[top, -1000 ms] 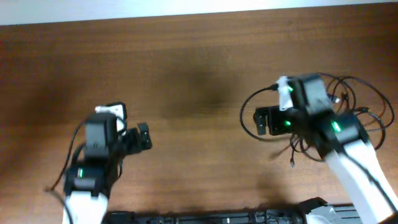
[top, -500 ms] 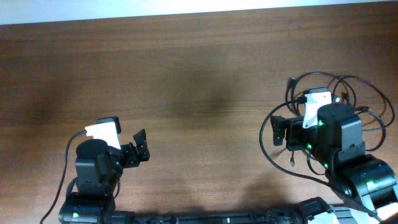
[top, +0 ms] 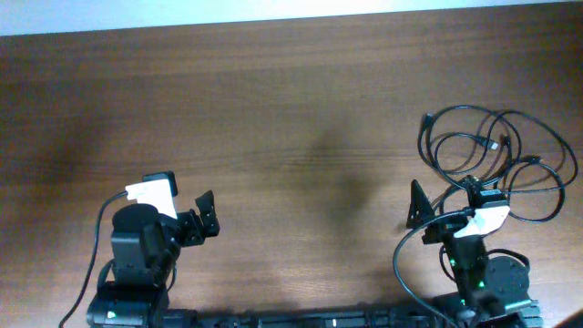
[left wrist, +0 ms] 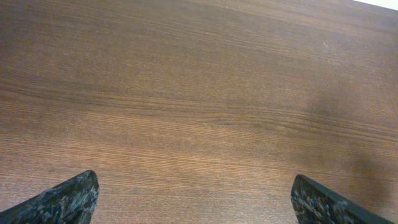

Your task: Untangle cables

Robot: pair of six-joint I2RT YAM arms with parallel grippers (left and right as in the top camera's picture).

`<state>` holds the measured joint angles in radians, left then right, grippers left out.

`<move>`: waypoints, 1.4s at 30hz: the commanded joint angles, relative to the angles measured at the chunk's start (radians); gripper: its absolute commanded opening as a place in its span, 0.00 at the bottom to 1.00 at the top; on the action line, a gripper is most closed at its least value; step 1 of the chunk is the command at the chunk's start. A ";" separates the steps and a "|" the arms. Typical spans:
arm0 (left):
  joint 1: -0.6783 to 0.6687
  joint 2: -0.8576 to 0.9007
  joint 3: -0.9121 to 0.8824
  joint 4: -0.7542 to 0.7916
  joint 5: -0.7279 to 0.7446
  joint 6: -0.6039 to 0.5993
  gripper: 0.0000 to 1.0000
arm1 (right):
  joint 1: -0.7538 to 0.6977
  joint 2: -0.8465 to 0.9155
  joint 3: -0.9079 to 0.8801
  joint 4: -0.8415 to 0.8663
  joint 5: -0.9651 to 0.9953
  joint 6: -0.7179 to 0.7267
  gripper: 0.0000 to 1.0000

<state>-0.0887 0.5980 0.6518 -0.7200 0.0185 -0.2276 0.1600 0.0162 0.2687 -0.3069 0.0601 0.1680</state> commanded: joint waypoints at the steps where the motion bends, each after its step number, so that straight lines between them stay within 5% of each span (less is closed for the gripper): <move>1: 0.002 -0.003 -0.004 0.001 0.003 0.016 0.99 | -0.005 -0.013 -0.080 0.095 0.007 -0.007 0.99; 5: 0.002 -0.003 -0.004 0.001 0.003 0.016 0.99 | -0.017 -0.013 -0.263 0.416 0.012 -0.006 0.99; 9: 0.002 -0.003 -0.004 0.001 0.003 0.016 0.99 | -0.037 -0.013 -0.263 0.229 0.000 -0.180 0.99; 32: 0.002 -0.008 -0.004 0.000 0.003 0.016 0.99 | -0.037 -0.013 -0.263 0.231 0.001 -0.179 0.99; 37: 0.002 -0.249 -0.033 -0.021 -0.082 0.021 0.99 | -0.037 -0.013 -0.263 0.231 0.001 -0.180 0.99; 39: 0.002 -0.397 -0.137 0.059 -0.113 0.021 0.99 | -0.037 -0.013 -0.263 0.231 0.001 -0.180 0.99; 42: 0.001 -0.582 -0.398 0.373 -0.081 0.020 0.99 | -0.037 -0.013 -0.263 0.231 0.001 -0.179 0.99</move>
<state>-0.0887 0.1196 0.4103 -0.5068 -0.0696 -0.2241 0.1268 0.0101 0.0105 -0.0685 0.0597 -0.0044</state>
